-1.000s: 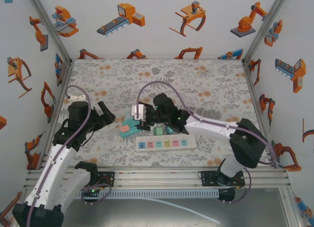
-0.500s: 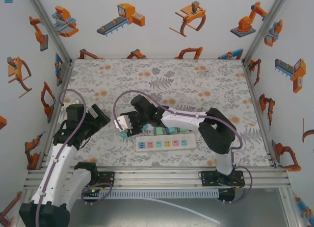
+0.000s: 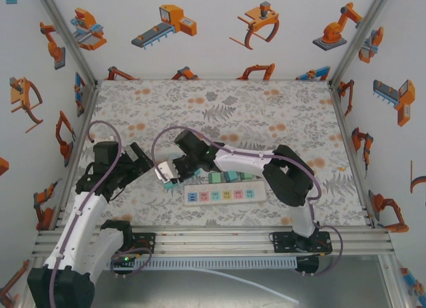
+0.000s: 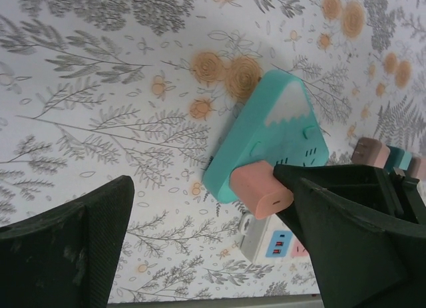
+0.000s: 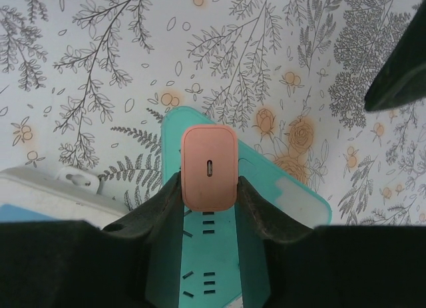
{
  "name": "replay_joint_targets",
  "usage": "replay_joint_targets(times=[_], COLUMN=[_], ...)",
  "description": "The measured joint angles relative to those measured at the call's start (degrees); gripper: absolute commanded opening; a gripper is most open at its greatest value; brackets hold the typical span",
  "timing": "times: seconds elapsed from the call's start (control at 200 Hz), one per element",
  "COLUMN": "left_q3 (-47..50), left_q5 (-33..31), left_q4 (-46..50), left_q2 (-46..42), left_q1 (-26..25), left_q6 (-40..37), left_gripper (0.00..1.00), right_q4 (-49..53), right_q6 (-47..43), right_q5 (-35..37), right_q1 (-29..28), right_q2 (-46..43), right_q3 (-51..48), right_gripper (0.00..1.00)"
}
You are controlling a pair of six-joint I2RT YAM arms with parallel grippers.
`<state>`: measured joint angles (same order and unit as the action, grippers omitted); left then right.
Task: Pull the plug off the socket
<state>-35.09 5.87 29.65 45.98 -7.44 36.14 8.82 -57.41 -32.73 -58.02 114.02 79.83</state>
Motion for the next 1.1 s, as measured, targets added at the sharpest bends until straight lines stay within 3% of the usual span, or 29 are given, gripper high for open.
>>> replay_joint_targets(times=[0.185, 0.401, 0.681, 1.102], left_q3=[1.46, 3.67, 4.11, 6.78], left_q5=[6.29, 10.03, 10.8, 10.36], left_q4=[-4.79, -12.66, -19.87, -23.76], left_q2=[6.8, 13.53, 22.88, 23.54], left_q1=[-0.63, -5.57, -8.63, -11.32], left_q6=[-1.73, -1.75, -0.92, 0.52], left_gripper=[0.64, 0.52, 0.42, 0.41], right_q4=[5.11, 7.21, 7.39, 6.97], right_q6=[-5.75, -9.03, -9.79, -5.4], right_q5=[-1.22, -2.62, -2.73, -4.59], right_q1=[0.0, 0.02, 0.02, 0.68], right_q2=[-1.33, -1.62, -1.64, -1.64], right_q3=[-0.35, -0.35, -0.35, -0.31], right_gripper=[0.2, 0.2, 0.2, 0.18])
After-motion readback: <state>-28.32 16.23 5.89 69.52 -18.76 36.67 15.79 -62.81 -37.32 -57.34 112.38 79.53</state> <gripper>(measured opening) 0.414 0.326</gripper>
